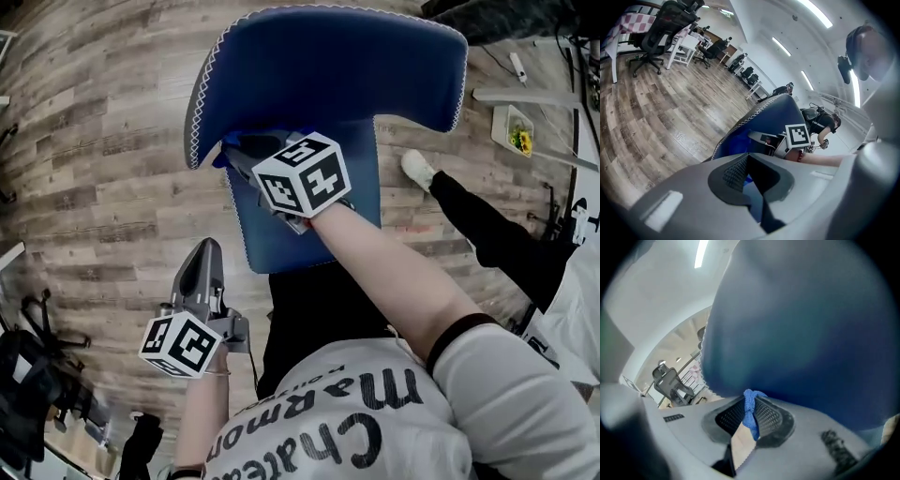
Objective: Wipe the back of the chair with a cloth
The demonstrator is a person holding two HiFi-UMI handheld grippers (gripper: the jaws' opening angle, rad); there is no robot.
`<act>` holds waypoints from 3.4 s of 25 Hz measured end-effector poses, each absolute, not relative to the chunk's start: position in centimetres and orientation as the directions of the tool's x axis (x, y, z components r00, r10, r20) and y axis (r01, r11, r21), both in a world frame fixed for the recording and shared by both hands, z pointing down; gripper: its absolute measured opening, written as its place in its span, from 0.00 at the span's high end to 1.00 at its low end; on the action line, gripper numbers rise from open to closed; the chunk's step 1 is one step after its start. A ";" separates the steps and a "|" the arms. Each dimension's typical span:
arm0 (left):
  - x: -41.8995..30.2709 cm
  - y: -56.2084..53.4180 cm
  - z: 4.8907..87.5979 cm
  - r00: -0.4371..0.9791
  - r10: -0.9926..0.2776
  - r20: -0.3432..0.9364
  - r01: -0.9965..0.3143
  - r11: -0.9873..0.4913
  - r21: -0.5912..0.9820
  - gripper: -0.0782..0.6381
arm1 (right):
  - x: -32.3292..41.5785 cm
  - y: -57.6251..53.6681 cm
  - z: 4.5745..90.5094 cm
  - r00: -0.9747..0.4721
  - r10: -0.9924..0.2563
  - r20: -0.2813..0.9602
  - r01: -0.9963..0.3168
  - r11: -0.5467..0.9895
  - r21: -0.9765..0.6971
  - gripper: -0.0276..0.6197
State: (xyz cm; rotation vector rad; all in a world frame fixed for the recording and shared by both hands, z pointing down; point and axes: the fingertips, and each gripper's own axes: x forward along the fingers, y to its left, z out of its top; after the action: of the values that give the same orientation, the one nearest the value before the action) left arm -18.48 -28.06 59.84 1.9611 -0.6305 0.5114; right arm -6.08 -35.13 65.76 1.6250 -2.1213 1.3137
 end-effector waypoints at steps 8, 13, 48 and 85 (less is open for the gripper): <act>-14.4 -28.4 60.3 0.790 -0.170 0.589 -0.596 -0.438 0.673 0.88 | 1.7 -32.5 67.2 -0.208 -0.768 0.605 -0.848 -0.166 -0.503 0.85; -11.5 -26.9 60.6 0.792 -0.136 0.595 -0.581 -0.466 0.667 0.88 | 8.7 -27.6 67.9 -0.062 -0.777 0.626 -0.821 -0.317 -0.475 0.85; -11.9 -23.1 59.8 0.763 -0.232 0.603 -0.638 -0.424 0.643 0.88 | 11.7 -23.0 69.7 -0.007 -0.736 0.676 -0.818 -0.385 -0.427 0.85; -10.1 -22.1 61.0 0.775 -0.154 0.613 -0.602 -0.476 0.641 0.88 | 20.2 -16.2 71.5 0.265 -0.670 0.693 -0.664 -0.648 -0.373 0.85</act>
State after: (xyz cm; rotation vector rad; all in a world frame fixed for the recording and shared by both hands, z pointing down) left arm -10.08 -22.14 60.97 2.0294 -0.5662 0.6034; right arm 20.15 -16.25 71.46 2.5048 -1.3202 1.3784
